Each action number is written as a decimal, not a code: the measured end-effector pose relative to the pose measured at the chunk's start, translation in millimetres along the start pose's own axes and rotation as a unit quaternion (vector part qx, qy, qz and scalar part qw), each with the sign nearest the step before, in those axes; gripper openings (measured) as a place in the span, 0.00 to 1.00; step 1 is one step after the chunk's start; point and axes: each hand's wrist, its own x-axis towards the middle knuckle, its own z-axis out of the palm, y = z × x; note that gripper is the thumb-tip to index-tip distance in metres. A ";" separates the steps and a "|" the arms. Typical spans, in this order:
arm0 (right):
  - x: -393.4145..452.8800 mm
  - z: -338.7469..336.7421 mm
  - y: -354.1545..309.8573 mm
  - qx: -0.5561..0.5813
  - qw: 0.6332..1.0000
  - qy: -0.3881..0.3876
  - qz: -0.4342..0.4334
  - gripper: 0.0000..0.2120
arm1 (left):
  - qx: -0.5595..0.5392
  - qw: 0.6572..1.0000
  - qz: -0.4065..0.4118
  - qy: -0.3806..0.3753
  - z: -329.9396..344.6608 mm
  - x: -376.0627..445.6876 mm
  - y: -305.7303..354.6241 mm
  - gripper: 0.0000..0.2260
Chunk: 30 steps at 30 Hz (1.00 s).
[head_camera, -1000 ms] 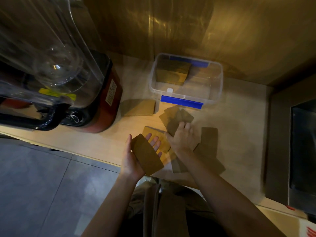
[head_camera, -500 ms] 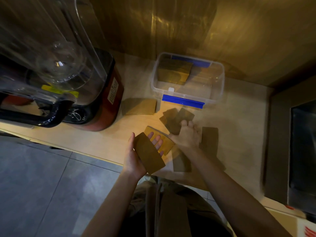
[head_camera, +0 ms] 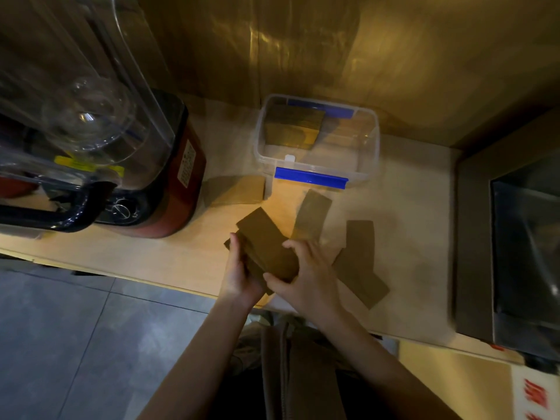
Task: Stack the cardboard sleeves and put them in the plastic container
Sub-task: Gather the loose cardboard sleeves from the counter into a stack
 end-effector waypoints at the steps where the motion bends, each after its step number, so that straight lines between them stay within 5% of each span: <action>1: -2.6 2.5 -0.9 -0.008 1.000 -0.008 -0.004 0.27 | -0.006 1.000 0.003 -0.016 0.3 0.8 0.1 0.36; 7: -11.6 9.6 -1.9 -0.072 0.995 -0.042 -0.055 0.26 | 0.017 0.997 0.007 -0.076 -8.6 2.6 -1.0 0.30; 13: -1.6 8.2 5.4 -0.004 0.986 -0.162 -0.049 0.17 | -0.011 0.999 0.035 -0.009 -24.8 -4.1 2.8 0.30; 16: 12.0 16.4 21.4 -0.004 0.996 -0.080 -0.041 0.11 | -0.022 0.999 0.049 0.005 -28.8 -11.3 4.8 0.28; 19: 26.3 34.4 40.1 -0.090 0.994 -0.013 -0.063 0.16 | -0.025 0.998 0.060 0.010 -31.6 -16.0 7.3 0.27; 23: 38.1 49.8 46.1 -0.228 0.969 -0.089 -0.042 0.32 | -0.035 0.998 0.053 0.026 -36.0 -20.9 8.2 0.28; 30: 43.4 56.3 47.2 -0.304 0.945 -0.063 -0.097 0.23 | -0.054 0.997 0.035 0.030 -43.3 -28.5 4.5 0.29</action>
